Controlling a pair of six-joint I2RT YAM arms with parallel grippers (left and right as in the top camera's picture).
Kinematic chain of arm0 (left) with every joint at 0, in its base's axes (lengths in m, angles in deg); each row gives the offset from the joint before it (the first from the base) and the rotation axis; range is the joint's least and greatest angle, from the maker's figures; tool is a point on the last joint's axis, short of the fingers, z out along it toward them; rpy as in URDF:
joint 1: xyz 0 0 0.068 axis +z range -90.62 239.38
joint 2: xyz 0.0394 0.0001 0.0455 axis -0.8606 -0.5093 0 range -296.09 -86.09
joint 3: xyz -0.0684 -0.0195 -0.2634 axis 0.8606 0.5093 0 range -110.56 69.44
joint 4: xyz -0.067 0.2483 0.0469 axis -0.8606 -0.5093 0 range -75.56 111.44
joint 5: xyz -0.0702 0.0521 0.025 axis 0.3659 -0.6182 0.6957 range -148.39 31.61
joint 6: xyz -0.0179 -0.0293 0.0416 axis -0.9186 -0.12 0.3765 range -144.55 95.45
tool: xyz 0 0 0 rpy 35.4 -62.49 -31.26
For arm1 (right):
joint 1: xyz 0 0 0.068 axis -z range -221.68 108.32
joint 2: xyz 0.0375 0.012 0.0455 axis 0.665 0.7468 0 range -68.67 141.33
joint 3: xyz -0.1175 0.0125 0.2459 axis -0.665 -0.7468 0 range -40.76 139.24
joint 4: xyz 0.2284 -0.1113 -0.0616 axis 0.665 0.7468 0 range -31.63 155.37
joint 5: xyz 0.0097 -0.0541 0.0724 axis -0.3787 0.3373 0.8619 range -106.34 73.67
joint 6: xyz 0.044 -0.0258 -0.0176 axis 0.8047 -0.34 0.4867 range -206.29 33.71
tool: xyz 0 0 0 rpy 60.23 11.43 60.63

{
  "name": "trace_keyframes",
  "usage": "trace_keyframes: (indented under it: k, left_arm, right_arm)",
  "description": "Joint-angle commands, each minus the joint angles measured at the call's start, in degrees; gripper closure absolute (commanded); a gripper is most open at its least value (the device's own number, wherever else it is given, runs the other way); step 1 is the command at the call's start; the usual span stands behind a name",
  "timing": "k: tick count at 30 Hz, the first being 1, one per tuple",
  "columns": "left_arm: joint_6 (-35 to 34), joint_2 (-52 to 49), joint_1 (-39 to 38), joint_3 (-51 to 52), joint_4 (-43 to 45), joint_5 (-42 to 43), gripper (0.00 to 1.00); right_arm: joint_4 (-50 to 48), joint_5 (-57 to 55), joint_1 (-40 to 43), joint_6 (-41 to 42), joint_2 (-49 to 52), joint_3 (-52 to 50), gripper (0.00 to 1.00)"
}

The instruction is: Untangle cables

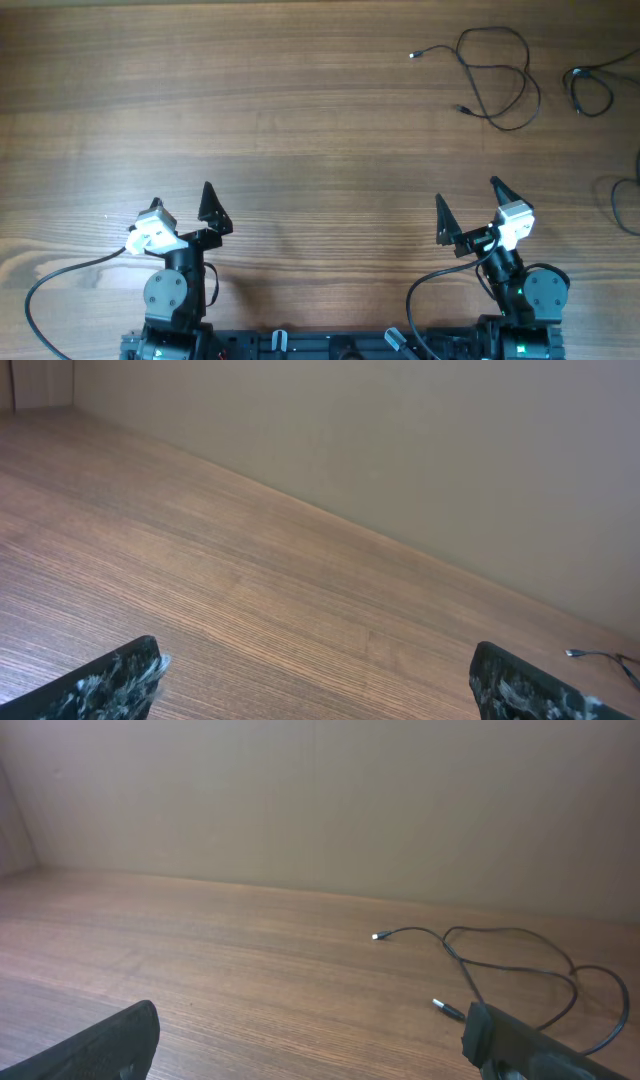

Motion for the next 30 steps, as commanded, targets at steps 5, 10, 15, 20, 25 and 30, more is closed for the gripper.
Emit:
trace_keyframes:
  k: [5,10,15,20,25,30]
  left_arm:
    - [1.31,-0.24,0.42,0.59,0.17,0.52,0.0]
    - [1.31,-0.24,0.42,0.59,0.13,0.5,0.0]
    - [1.33,-0.26,0.42,0.59,0.04,0.5,0.0]
    - [1.33,-1.16,0.42,0.59,0.04,0.5,0.0]
    - [1.33,-2.29,0.42,0.59,0.07,0.5,0.0]
    - [1.33,-2.62,0.42,0.59,0.09,0.5,0.0]
  right_arm:
    - [-0.28,-0.96,-0.33,0.15,-0.61,-0.07,0.0]
    - [-0.28,-0.96,-0.33,0.13,-0.61,-0.07,0.0]
    - [-0.28,-0.98,-0.33,0.13,-0.61,-0.07,0.0]
    - [-0.28,-0.96,-0.33,0.13,-0.61,-0.07,0.0]
    - [-0.28,-0.96,-0.33,0.11,-0.61,-0.07,0.0]
    - [-0.28,-0.98,-0.33,0.13,-0.61,-0.07,0.0]
